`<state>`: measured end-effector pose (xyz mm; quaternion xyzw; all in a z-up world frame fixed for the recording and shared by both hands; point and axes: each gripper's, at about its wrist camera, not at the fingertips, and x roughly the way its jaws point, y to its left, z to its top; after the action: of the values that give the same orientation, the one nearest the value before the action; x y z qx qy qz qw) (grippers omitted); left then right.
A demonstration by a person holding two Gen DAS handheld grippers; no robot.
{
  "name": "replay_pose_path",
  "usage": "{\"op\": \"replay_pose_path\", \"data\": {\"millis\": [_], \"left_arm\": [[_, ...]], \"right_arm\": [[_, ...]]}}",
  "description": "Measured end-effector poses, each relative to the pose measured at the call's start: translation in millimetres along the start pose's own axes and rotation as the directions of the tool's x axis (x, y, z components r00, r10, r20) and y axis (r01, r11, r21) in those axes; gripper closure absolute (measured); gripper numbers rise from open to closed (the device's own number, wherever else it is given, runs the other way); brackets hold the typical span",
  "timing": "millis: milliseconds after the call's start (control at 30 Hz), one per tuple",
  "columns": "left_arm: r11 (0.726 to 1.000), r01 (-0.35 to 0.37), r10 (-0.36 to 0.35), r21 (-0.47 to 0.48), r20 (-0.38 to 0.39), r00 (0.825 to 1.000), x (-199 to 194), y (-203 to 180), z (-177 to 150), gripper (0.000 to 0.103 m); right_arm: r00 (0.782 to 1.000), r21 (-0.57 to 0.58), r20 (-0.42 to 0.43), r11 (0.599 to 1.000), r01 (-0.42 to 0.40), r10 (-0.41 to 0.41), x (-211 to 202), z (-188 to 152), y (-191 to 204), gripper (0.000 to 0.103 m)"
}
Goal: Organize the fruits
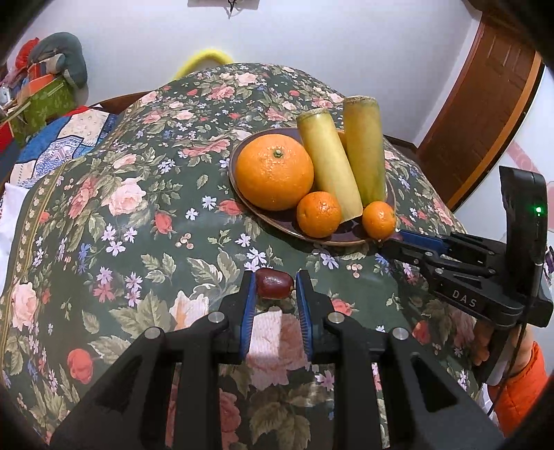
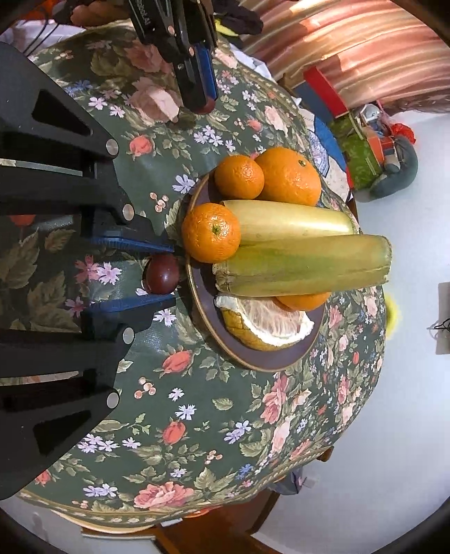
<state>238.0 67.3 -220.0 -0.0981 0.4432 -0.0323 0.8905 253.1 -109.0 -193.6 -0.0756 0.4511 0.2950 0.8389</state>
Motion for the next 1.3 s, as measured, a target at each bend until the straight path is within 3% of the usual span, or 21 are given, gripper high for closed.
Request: {"op": "replay_pose_path", "data": {"millis": [600, 967, 1300], "left_arm": [[0.998, 0.029, -0.033, 0.051, 0.074, 0.997, -0.4, -31.7, 48.0, 0.08], [0.998, -0.01, 0.005, 0.07, 0.07, 0.998, 30.6, -38.8, 66.8, 0.08], [0.994, -0.026, 0.017, 0.107, 0.084, 0.996, 33.9, -43.9, 68.8, 0.08]], "right_arm": [[0.995, 0.019, 0.103, 1.0, -0.008, 0.006, -30.6, 16.7, -12.0, 0.081], [0.992, 0.023, 0.122, 1.0, 0.012, -0.015, -12.3, 36.0, -24.6, 0.081], [0.993, 0.02, 0.119, 1.0, 0.014, -0.016, 2.4, 49.6, -27.9, 0.081]]}}
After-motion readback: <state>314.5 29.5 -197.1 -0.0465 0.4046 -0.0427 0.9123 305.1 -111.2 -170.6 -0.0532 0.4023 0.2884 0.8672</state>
